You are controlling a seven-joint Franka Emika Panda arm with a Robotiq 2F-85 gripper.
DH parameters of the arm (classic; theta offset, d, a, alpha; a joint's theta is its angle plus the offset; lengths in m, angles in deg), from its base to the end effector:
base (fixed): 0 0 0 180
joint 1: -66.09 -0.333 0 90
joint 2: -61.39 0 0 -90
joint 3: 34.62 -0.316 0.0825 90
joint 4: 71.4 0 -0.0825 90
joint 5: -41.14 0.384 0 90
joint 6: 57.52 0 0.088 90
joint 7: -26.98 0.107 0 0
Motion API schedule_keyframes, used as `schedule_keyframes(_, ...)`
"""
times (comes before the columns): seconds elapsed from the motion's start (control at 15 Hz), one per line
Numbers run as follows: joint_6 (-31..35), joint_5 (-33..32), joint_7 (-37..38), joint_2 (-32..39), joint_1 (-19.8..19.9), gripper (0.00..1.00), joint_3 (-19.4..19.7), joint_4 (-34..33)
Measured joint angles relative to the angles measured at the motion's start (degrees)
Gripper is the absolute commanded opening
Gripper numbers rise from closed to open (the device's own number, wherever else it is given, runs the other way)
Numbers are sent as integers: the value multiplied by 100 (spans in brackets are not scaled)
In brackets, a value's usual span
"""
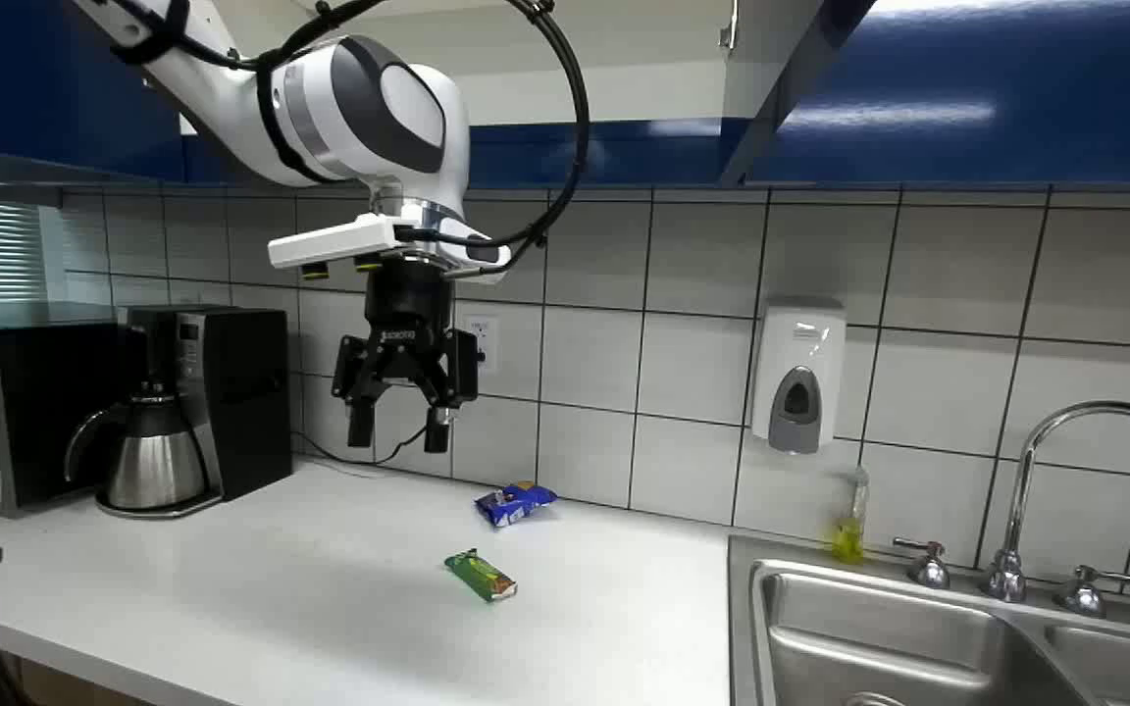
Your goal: Put the green packet in the open upper cabinet.
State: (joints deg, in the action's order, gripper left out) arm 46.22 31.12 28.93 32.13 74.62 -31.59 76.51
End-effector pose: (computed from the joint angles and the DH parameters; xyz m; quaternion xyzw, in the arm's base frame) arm 0.3423 -0.0844 0.4118 0.9860 -0.0799 -0.1342 0.0580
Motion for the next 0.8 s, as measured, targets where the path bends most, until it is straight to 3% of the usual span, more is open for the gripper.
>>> schedule_keyframes(0.6,18,0,-3,30,-28,100,13,3)
schedule_keyframes(0.8,428,0,-6,272,-60,100,16,77)
